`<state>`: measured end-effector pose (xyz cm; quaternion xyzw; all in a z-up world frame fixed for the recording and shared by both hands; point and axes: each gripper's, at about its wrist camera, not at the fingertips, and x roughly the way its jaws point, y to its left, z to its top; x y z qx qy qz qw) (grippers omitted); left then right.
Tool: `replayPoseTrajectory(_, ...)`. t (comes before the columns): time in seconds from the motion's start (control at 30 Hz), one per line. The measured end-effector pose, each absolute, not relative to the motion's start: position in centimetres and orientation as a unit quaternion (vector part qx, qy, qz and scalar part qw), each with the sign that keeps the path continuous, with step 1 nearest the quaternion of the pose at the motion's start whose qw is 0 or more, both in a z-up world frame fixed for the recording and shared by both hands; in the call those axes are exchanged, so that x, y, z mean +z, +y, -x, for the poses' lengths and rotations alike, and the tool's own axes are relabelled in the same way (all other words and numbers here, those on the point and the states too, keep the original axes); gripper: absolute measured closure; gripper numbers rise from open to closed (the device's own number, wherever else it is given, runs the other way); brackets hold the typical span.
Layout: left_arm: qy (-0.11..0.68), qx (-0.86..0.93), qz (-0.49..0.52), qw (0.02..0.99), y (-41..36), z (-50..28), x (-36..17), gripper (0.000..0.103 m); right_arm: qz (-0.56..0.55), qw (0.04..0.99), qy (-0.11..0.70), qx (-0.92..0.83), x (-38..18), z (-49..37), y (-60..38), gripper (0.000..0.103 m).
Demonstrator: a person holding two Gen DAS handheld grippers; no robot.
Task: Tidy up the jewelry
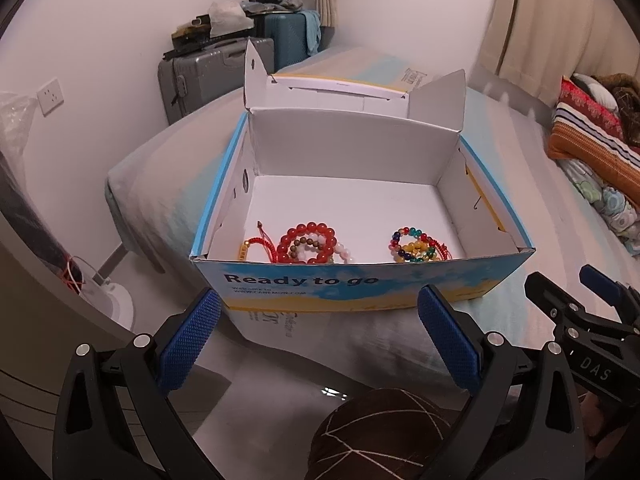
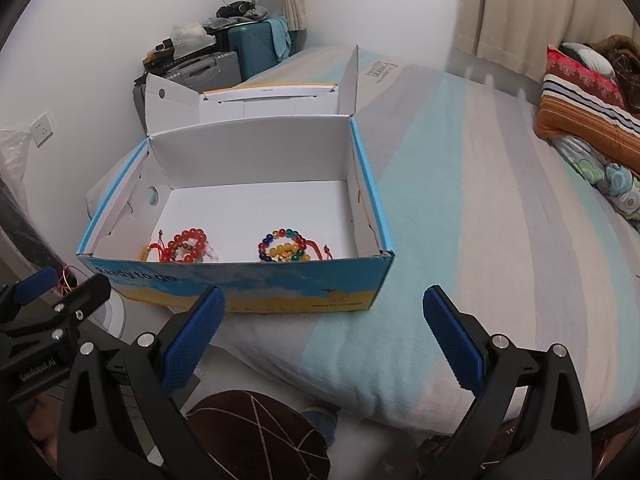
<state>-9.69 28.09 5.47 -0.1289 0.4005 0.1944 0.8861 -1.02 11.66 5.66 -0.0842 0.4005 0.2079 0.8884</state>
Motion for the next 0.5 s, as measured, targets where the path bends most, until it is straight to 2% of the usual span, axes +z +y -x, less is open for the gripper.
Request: replayPoseTrajectory(0.5, 0.404, 0.201, 0.106, 0.886, 27.19, 9.36, 5.41, 0.007, 0.083, 0.889, 0.401, 0.204, 5.63, 0.72, 11.27, 0.008)
